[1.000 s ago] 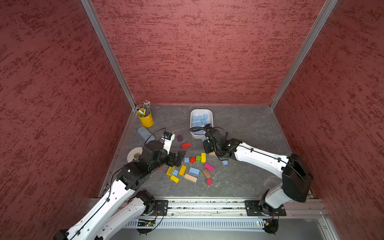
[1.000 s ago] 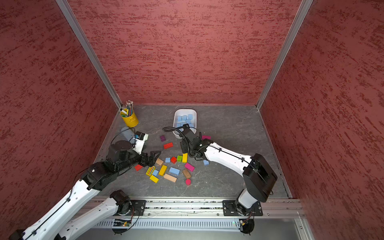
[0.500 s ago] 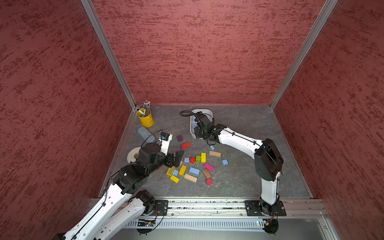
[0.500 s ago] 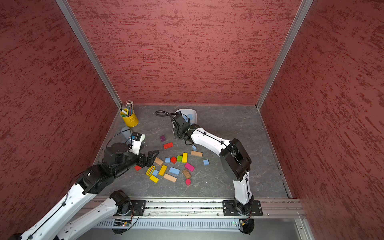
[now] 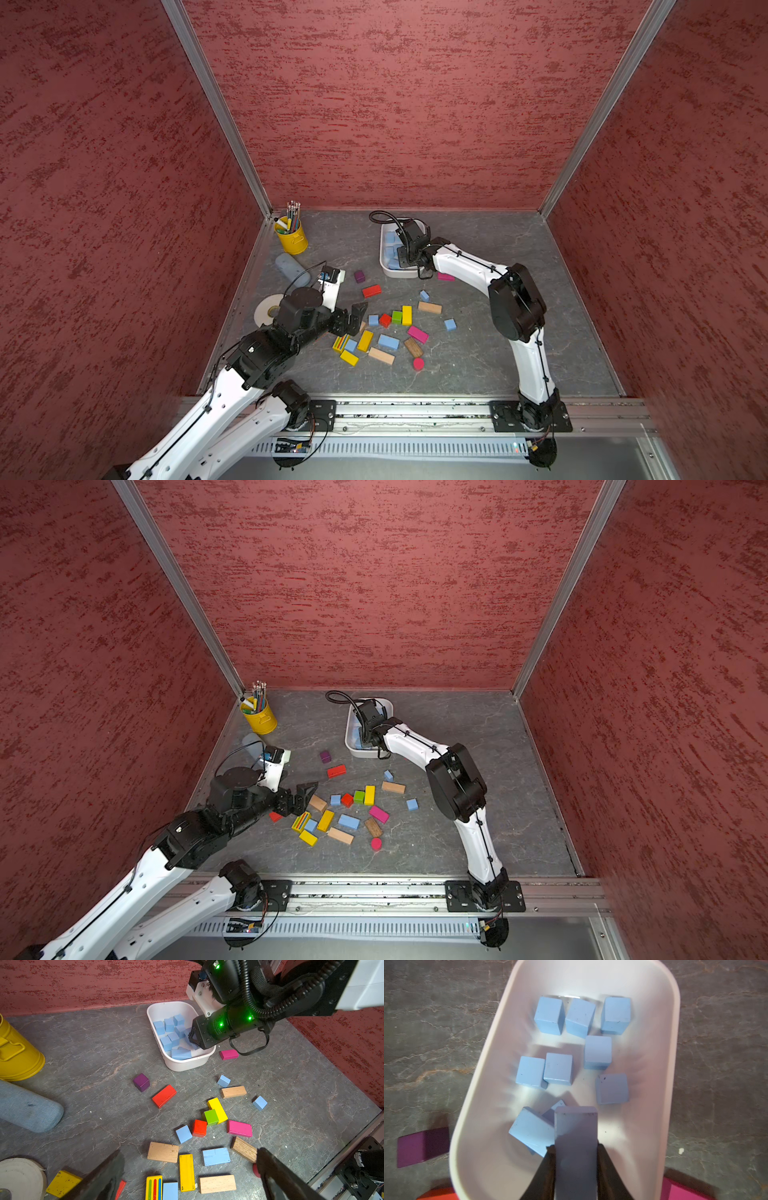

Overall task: Pick out the blue building blocks
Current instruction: Place the building block in the storage box.

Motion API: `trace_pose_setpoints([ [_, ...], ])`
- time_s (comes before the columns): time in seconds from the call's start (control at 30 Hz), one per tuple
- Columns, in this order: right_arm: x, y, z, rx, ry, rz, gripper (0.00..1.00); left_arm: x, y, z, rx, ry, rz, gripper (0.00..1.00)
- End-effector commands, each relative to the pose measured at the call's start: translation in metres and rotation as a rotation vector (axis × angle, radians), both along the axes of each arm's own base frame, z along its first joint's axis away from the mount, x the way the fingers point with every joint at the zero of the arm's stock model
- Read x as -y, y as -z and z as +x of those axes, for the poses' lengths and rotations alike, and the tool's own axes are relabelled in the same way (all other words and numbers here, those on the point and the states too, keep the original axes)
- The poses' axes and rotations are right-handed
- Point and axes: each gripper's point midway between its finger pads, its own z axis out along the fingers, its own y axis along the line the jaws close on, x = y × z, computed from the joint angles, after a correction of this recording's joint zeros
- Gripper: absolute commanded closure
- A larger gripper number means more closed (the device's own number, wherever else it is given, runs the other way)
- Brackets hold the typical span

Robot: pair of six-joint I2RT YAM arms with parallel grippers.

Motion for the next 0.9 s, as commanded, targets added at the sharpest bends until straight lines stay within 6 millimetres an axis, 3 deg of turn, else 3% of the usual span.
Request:
trace_pose_setpoints([
  [0.0,0.003,0.006,0.002,-0.026,0.022,-0.015,0.89,-0.003,0.0,-0.001,0.005,-0.01,0.005,0.0],
  [0.33,0.004,0.037,0.013,-0.08,0.032,-0.022,0.88,-0.002,0.002,-0.001,0.002,-0.009,0.007,0.0],
  [0.57,0.012,0.038,0.036,-0.067,0.08,-0.018,0.88,-0.001,0.002,-0.001,0.001,-0.009,0.008,0.0],
  [0.87,0.001,0.04,0.069,-0.056,0.089,0.015,0.88,-0.002,0.003,-0.001,0.001,-0.011,0.011,0.0],
])
